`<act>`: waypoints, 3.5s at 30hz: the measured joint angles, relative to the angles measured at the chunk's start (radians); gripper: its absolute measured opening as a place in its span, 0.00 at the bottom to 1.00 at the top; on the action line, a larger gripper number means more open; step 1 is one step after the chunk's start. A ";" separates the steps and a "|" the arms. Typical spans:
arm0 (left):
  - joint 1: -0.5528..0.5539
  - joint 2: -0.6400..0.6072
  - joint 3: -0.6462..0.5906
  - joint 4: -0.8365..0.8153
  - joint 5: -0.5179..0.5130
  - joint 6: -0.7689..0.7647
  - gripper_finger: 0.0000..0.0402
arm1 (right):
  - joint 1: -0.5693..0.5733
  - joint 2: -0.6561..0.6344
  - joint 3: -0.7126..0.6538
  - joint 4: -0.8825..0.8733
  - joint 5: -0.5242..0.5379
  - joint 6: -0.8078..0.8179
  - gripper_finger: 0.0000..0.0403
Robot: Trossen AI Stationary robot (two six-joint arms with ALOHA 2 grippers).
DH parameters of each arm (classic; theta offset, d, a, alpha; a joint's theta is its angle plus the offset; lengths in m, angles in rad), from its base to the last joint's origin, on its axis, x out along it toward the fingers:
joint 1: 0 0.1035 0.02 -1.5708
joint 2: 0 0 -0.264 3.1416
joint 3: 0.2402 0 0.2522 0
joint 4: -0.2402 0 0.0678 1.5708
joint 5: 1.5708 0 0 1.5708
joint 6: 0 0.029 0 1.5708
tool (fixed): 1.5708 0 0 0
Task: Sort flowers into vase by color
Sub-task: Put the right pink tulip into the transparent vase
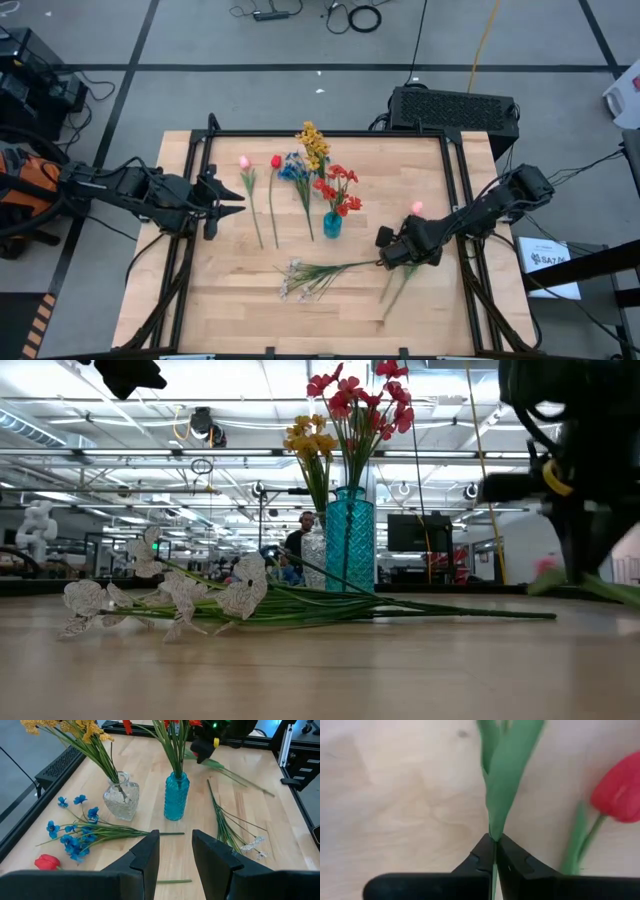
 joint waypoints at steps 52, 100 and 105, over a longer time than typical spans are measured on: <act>0.002 0.000 0.000 0.066 -0.316 0.000 0.30 | -1.259 -0.346 -0.116 1.236 -0.560 -2.000 0.00; 0.002 0.000 0.000 0.065 -0.334 -0.005 0.30 | -1.018 0.085 -0.078 2.190 -0.969 -1.993 0.00; 0.002 0.000 0.000 0.065 -0.334 -0.006 0.30 | -0.995 0.085 -0.078 2.073 -0.963 -2.074 0.00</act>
